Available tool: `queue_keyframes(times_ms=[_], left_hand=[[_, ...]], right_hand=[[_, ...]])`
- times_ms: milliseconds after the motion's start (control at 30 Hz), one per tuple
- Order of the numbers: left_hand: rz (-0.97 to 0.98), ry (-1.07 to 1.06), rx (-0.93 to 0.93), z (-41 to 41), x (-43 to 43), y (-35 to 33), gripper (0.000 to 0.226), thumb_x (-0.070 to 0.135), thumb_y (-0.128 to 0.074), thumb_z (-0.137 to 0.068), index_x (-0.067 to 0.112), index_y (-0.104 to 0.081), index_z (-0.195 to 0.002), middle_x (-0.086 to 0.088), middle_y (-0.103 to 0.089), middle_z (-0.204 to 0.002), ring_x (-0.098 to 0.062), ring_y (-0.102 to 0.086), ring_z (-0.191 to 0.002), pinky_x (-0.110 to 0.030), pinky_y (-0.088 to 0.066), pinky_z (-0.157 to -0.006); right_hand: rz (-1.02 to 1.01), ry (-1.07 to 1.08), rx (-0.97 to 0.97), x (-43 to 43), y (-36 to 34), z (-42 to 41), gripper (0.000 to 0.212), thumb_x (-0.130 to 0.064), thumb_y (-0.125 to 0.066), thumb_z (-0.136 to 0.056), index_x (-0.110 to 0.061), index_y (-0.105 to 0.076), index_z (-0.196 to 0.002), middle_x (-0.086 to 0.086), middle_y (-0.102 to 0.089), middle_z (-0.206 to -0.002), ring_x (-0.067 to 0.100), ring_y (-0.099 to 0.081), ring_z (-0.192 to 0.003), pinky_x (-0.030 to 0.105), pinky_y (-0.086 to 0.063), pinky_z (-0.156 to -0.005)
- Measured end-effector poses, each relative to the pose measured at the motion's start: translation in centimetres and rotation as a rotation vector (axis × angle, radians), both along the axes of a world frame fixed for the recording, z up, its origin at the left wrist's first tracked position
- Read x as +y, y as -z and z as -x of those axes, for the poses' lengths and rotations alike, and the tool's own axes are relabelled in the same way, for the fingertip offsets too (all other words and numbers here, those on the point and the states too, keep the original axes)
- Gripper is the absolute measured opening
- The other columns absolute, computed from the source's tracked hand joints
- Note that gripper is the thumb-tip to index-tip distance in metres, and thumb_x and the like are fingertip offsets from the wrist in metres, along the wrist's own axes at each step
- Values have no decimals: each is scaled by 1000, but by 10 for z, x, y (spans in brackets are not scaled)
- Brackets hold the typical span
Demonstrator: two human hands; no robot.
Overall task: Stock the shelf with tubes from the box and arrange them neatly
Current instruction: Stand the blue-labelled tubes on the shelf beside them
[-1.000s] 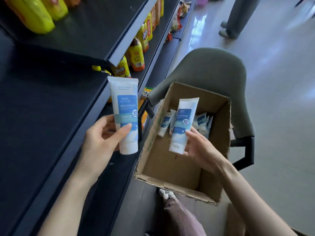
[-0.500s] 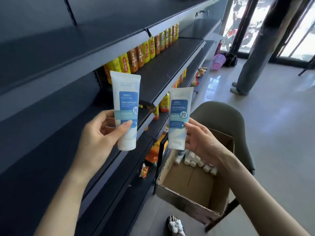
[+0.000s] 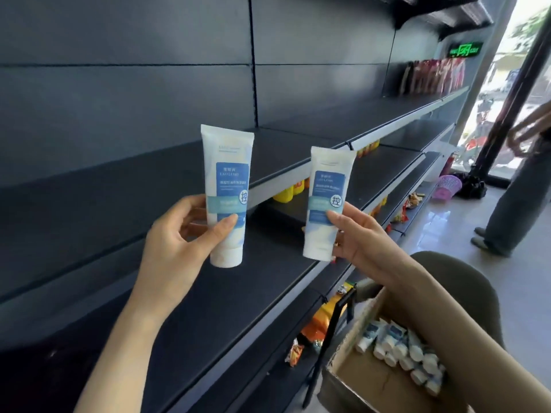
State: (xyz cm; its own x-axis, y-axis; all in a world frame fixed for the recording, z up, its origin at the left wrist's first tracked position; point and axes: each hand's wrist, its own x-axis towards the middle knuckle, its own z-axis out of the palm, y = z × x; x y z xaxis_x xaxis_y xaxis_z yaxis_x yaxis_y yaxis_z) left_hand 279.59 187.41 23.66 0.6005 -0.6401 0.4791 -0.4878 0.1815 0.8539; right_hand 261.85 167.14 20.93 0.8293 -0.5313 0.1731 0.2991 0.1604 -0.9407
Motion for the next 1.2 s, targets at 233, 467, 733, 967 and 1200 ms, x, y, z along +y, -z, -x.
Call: queue_keyframes(times_ms=[233,467,733,967,1200], left_hand=[[94,-173,-20,-27,71,-30,28,36,-71,-72,29,-67,-98,11,-72,-92,-3,-67,-79,-14,-52,-65],[162,-373,-45,-46,144,-48,29,35,-70,-70,25,-65,-97,14,-72,-93,1,-67,-82,-10,-50,-67],[190,-622,-102,-48,219,-61,34,39,-69,-69,27,-64,-101,13,-72,-97,-4,-68,-87,-18,-55,-74],[247,-775,-156,-44,250,-69,31,28,-70,-70,25,-65,-100,14,-73,-97,-1,-67,-87,-9,-50,-67],[241,-941,-212,-53,262,-74,32,45,-78,-69,38,-65,-97,14,-73,-99,-6,-69,-90,-35,-58,-70]], right_hand=[[94,-203,-69,39,-46,-68,40,-27,-68,-82,-17,-62,-120,7,-68,-115,23,-67,-102,36,-57,-74],[181,-335,-123,97,-77,-143,41,-22,-57,-87,-11,-54,-127,8,-67,-114,24,-68,-96,36,-56,-73],[235,-485,-150,157,-99,-221,44,-18,-60,-83,-9,-55,-125,5,-67,-114,23,-66,-103,35,-56,-79],[375,-495,-54,196,-120,-329,24,-9,-56,-94,-14,-57,-116,1,-66,-110,18,-66,-98,35,-57,-82],[511,-348,128,224,-110,-438,25,-8,-59,-92,-9,-54,-116,12,-62,-114,28,-62,-106,44,-54,-87]])
